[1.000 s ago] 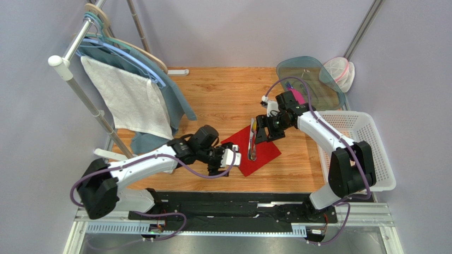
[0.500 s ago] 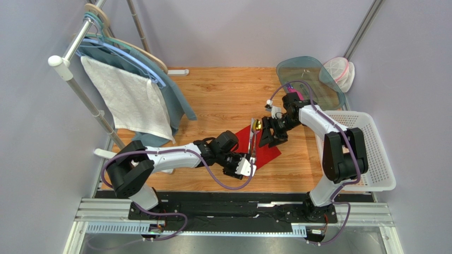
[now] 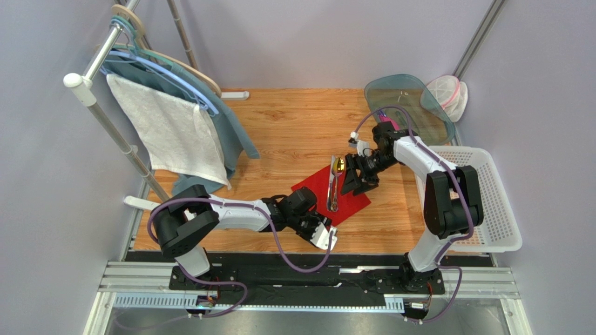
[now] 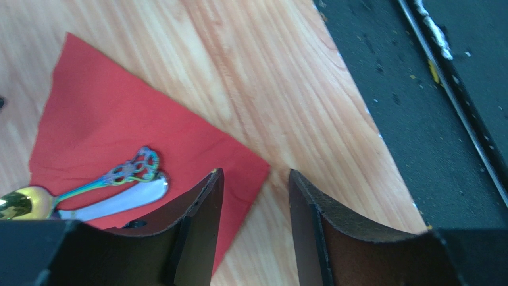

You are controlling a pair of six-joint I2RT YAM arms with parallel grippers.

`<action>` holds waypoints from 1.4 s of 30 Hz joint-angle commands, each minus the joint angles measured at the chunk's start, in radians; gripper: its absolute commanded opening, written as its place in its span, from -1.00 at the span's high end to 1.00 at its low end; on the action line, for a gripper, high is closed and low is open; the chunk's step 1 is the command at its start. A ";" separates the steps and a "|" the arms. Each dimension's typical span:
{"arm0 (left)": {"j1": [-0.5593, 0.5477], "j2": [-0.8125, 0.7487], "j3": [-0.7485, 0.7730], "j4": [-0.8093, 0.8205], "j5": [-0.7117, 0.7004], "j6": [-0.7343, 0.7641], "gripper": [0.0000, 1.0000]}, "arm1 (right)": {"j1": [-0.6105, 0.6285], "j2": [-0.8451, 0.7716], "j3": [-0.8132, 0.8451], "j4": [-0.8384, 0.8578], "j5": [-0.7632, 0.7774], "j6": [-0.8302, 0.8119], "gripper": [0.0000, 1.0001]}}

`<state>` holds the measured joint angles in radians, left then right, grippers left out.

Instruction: Place the utensils on the paper napkin and roll it up

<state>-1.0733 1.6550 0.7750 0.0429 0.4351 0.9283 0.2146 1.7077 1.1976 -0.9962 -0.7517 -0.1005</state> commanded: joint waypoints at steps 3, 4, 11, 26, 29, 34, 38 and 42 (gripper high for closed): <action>-0.007 0.020 -0.055 0.092 0.005 0.103 0.00 | -0.014 0.046 0.083 -0.033 -0.020 -0.025 -0.29; -0.008 0.022 -0.056 0.101 -0.002 0.101 0.02 | -0.014 0.050 0.083 -0.036 -0.020 -0.027 -0.28; -0.010 0.043 -0.043 0.133 0.005 0.079 0.18 | -0.018 0.059 0.080 -0.045 -0.031 -0.033 -0.28; -0.045 0.012 0.033 -0.008 0.059 0.023 0.84 | -0.040 0.029 0.031 -0.045 -0.032 -0.048 -0.28; -0.047 0.012 0.087 -0.066 0.063 -0.043 0.84 | -0.041 0.030 0.028 -0.047 -0.034 -0.050 -0.28; -0.047 -0.001 0.141 -0.126 0.067 -0.106 0.84 | -0.044 0.035 0.031 -0.047 -0.037 -0.045 -0.28; -0.040 -0.017 0.156 -0.144 0.056 -0.108 0.84 | -0.046 0.036 0.033 -0.047 -0.038 -0.042 -0.24; -0.014 -0.023 0.168 -0.149 0.044 -0.109 0.83 | -0.049 0.036 0.028 -0.045 -0.037 -0.039 -0.17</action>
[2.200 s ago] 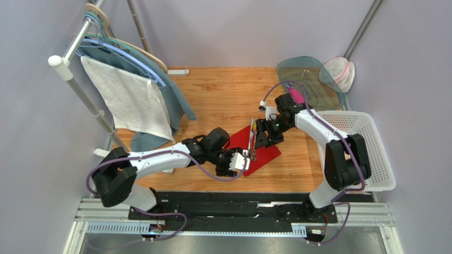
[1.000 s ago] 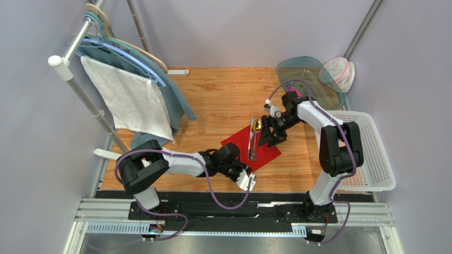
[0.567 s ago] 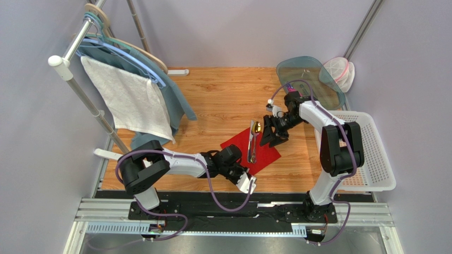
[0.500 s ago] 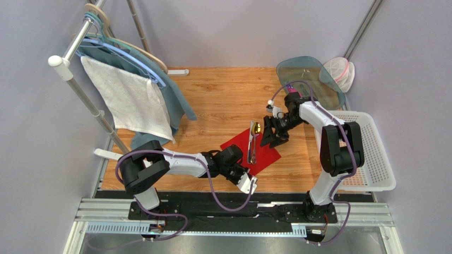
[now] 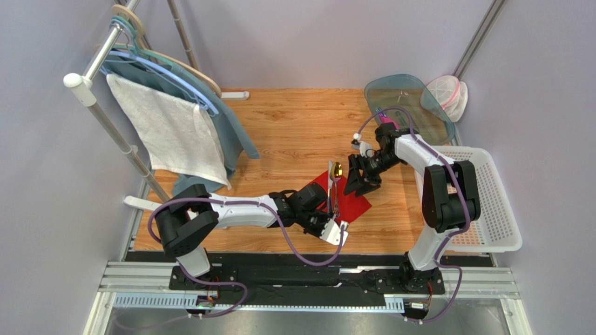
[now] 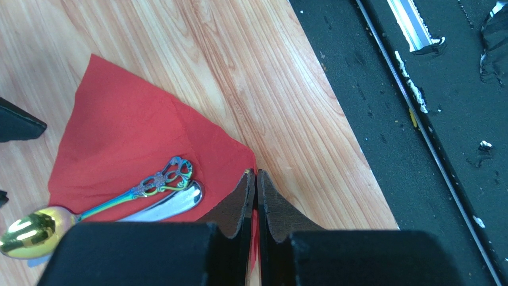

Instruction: Place the utensils on the paper napkin and roll it up

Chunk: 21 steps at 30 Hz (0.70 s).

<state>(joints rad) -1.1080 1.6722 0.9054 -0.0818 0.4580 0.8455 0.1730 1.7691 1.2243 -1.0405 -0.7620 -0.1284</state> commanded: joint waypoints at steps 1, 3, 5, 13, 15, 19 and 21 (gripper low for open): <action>0.028 -0.035 0.044 -0.026 0.021 -0.031 0.83 | -0.009 -0.023 0.001 0.000 -0.026 -0.008 -0.14; 0.049 -0.028 0.069 -0.027 0.012 -0.045 0.82 | -0.009 -0.023 0.001 0.000 -0.025 -0.008 -0.11; 0.059 -0.014 0.087 -0.019 -0.001 -0.045 0.80 | -0.010 -0.022 0.000 0.002 -0.026 -0.007 -0.09; 0.086 0.024 0.131 0.016 -0.032 -0.074 0.78 | -0.012 -0.019 -0.020 0.005 -0.040 -0.008 0.24; 0.097 0.034 0.142 0.016 -0.031 -0.077 0.78 | -0.012 -0.014 -0.020 0.005 -0.042 -0.008 0.24; 0.111 0.069 0.156 0.063 -0.082 -0.069 0.78 | -0.012 -0.011 -0.028 0.008 -0.049 -0.005 0.41; 0.117 0.083 0.159 0.076 -0.114 -0.068 0.78 | -0.012 -0.007 -0.046 0.019 -0.054 0.012 0.59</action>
<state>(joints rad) -1.0046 1.7275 1.0260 -0.0620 0.3920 0.7891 0.1650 1.7691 1.2011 -1.0378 -0.7807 -0.1280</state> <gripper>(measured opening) 0.109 0.272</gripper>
